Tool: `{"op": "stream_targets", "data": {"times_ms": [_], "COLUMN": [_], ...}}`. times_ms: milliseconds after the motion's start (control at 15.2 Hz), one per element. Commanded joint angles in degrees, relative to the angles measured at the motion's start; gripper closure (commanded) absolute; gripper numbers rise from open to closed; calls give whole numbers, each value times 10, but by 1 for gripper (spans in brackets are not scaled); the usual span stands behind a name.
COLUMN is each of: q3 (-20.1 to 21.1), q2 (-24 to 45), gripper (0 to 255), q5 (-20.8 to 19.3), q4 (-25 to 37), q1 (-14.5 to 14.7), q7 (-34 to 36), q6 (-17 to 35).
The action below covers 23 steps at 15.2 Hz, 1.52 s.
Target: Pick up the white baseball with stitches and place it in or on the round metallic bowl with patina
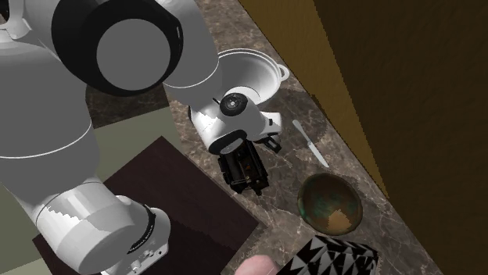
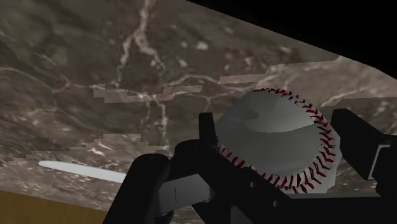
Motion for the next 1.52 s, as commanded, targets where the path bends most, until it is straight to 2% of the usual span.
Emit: {"op": "stream_targets", "data": {"times_ms": [0, 198, 462, 660, 792, 924, 1122, 1254, 1452], "q3": [0, -12, -51, -99, -148, -215, -360, -480, -685], "q2": [0, -20, -60, -88, -105, -120, -138, -147, -154], "gripper": [255, 255, 255, 255, 255, 255, 255, 255, 255], "q5": [0, 9, 31, 53, 69, 82, 83, 65, 33], "q4": [0, -6, -16, -21, -23, -26, -29, -32, -35], "q1": [0, 15, 57, 110, 161, 231, 374, 490, 687], "q7": [0, -7, -25, -42, -54, -64, -63, -49, -23], "q6": [0, -15, -47, -73, -91, -110, -138, -157, -184]}}
